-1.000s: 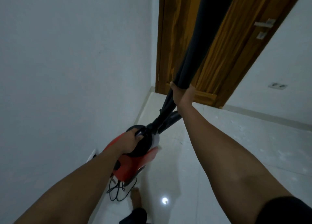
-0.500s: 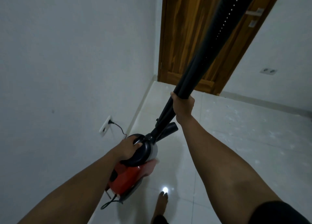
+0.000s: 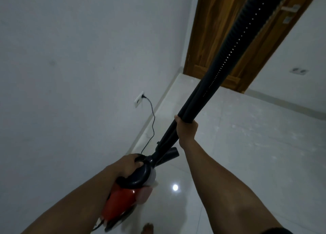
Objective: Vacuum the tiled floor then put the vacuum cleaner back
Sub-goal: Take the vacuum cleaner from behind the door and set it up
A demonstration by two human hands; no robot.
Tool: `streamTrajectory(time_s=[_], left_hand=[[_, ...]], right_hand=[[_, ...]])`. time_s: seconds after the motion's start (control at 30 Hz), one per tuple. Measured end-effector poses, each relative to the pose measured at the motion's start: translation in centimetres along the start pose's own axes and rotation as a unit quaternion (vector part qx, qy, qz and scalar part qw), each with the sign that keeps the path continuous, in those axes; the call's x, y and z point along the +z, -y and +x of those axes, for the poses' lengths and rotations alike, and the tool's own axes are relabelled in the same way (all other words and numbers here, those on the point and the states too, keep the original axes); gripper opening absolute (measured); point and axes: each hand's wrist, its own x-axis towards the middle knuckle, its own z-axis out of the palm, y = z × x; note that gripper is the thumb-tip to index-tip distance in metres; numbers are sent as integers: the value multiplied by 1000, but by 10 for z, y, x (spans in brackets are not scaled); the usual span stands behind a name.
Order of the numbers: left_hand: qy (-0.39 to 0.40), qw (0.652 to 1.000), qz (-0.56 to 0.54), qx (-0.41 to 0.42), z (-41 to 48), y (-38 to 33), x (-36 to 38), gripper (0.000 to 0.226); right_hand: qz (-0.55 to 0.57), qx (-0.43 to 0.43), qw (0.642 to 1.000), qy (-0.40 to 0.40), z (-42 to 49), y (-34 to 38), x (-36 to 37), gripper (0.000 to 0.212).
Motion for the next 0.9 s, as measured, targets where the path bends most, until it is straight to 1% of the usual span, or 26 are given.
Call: streamTrajectory(time_s=[0.1,0.2,0.3,0.47,0.63,0.8,0.87,0.9], left_hand=[[5,999,4,-37,-35,23,15,39],[4,998,7,-60,-66,44,34,40],[-4,996,0,-84,-97,58,57,40],[-7,996,-8,-85,-122,68,91,40],[-15,998,-12,-63,-121,65,122,44],[-31,996,-33,-74,-78,51,141,46],[-34,996,-36,-73,-54,49,148,43],[-36,996,-36,-71,-42,48,152,41]], right_hand=[[-4,31,999,18,-34,-32,-1,23],[4,41,999,29,-62,-61,-4,17],[3,47,998,37,-88,-83,-12,18],[15,41,999,18,-108,-105,-38,21],[11,32,999,-15,-97,-108,-56,22],[-9,17,999,-29,-65,-112,-63,16],[-16,19,999,-39,-49,-118,-61,26],[-17,20,998,-48,-39,-121,-60,26]])
